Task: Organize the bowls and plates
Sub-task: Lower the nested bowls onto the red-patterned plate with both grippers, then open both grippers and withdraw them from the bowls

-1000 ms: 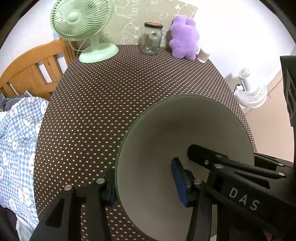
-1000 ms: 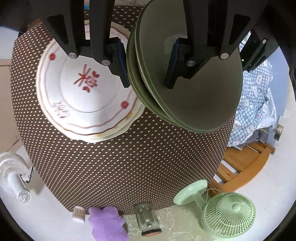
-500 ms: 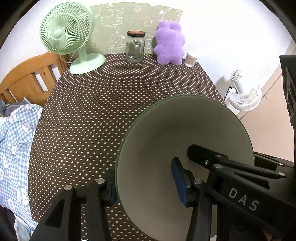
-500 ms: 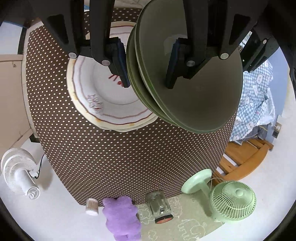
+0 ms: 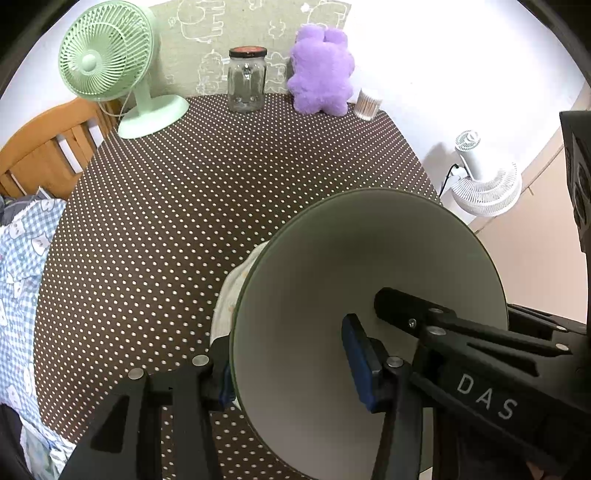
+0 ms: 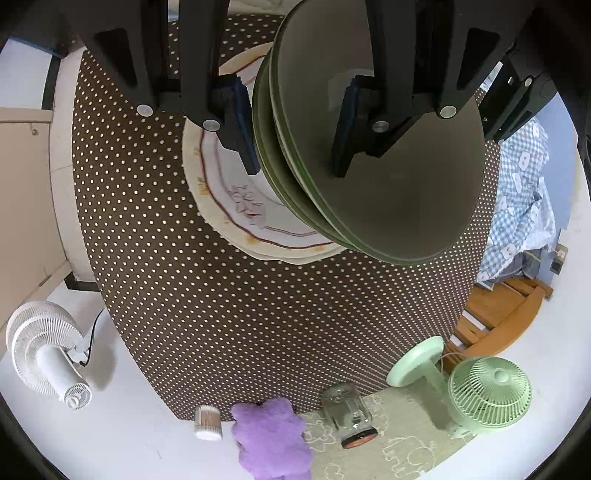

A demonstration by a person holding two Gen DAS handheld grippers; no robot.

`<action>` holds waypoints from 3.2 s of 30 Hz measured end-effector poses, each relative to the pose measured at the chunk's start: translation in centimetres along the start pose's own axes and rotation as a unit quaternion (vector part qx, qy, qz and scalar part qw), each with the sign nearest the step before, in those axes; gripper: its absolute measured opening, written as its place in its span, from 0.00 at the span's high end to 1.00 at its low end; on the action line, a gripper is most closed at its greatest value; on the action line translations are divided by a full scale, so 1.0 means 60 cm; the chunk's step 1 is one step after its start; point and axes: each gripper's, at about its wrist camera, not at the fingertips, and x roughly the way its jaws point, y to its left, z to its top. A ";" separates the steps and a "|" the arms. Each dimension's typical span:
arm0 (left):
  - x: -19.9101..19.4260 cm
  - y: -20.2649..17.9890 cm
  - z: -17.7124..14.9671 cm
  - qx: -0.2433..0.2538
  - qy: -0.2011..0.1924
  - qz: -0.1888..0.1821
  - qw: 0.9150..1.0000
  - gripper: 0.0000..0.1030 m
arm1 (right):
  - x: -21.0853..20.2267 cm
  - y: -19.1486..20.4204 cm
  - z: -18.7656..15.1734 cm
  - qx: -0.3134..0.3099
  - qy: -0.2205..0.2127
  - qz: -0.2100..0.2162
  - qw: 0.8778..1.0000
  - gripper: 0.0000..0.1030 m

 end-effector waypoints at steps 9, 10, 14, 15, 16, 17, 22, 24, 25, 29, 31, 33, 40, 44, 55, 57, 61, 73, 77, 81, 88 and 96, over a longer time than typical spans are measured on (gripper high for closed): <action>0.038 -0.016 0.001 -0.021 0.025 -0.001 0.999 0.53 | 0.035 -0.030 0.012 -0.007 0.028 -0.003 1.000 0.59; 0.042 -0.017 0.001 -0.023 0.028 -0.001 0.999 0.53 | 0.038 -0.031 0.013 -0.007 0.030 -0.004 1.000 0.59; 0.057 -0.022 0.004 -0.030 0.036 0.003 0.999 0.53 | 0.052 -0.037 0.018 -0.009 0.042 -0.003 0.999 0.59; 0.060 -0.022 0.005 -0.031 0.038 0.005 0.999 0.53 | 0.057 -0.039 0.020 -0.009 0.045 -0.002 0.999 0.59; 0.061 -0.023 0.006 -0.031 0.035 0.009 0.999 0.53 | 0.060 -0.041 0.021 -0.009 0.047 -0.001 0.999 0.59; 0.062 -0.026 0.008 -0.029 0.032 0.013 0.999 0.53 | 0.063 -0.040 0.022 -0.010 0.047 0.000 0.999 0.59; 0.070 -0.024 0.018 -0.033 0.028 0.019 0.999 0.53 | 0.070 -0.033 0.034 -0.019 0.043 0.002 0.999 0.59; 0.070 -0.024 0.019 -0.031 0.027 0.021 0.999 0.53 | 0.072 -0.033 0.037 -0.021 0.043 0.003 0.999 0.59; 0.070 -0.024 0.018 -0.030 0.026 0.022 0.999 0.53 | 0.074 -0.034 0.038 -0.021 0.043 0.004 0.999 0.59; 0.069 -0.028 0.015 -0.022 0.022 0.028 0.999 0.53 | 0.074 -0.042 0.035 -0.021 0.043 0.009 0.999 0.59; 0.069 -0.030 0.013 -0.020 0.020 0.032 0.999 0.53 | 0.074 -0.043 0.032 -0.023 0.041 0.010 0.999 0.59; 0.068 -0.031 0.010 -0.019 0.019 0.035 0.999 0.52 | 0.073 -0.043 0.029 -0.025 0.038 0.010 0.999 0.59; 0.061 -0.033 0.007 -0.022 0.011 0.038 0.999 0.36 | 0.060 -0.039 0.019 -0.034 0.022 0.012 0.999 0.58; 0.048 -0.033 0.004 -0.026 -0.001 0.053 0.998 0.23 | 0.040 -0.032 0.016 -0.056 0.001 -0.007 0.998 0.47; -0.008 -0.031 -0.010 -0.022 -0.047 0.060 0.997 0.15 | -0.022 -0.031 -0.006 -0.063 -0.060 -0.021 0.996 0.26; -0.024 -0.029 -0.011 -0.014 -0.062 0.060 0.996 0.15 | -0.037 -0.023 -0.011 -0.061 -0.075 -0.022 0.995 0.26; -0.058 -0.016 -0.016 0.005 -0.090 0.058 0.994 0.15 | -0.068 0.001 -0.027 -0.057 -0.106 -0.032 0.992 0.26; -0.165 0.104 -0.071 0.016 -0.175 0.069 0.982 0.09 | -0.136 0.103 -0.100 -0.029 -0.186 -0.063 0.980 0.26; -0.182 0.144 -0.099 0.037 -0.188 0.066 0.979 0.07 | -0.138 0.136 -0.134 -0.023 -0.207 -0.080 0.975 0.26; -0.188 0.186 -0.120 0.043 -0.192 0.071 0.978 0.07 | -0.139 0.168 -0.176 -0.013 -0.235 -0.098 0.967 0.26; -0.192 0.223 -0.162 0.044 -0.218 0.065 0.973 0.04 | -0.112 0.205 -0.241 -0.034 -0.260 -0.113 0.958 0.20; -0.190 0.230 -0.215 0.025 -0.249 0.070 0.966 0.01 | -0.077 0.207 -0.302 -0.032 -0.267 -0.097 0.958 0.19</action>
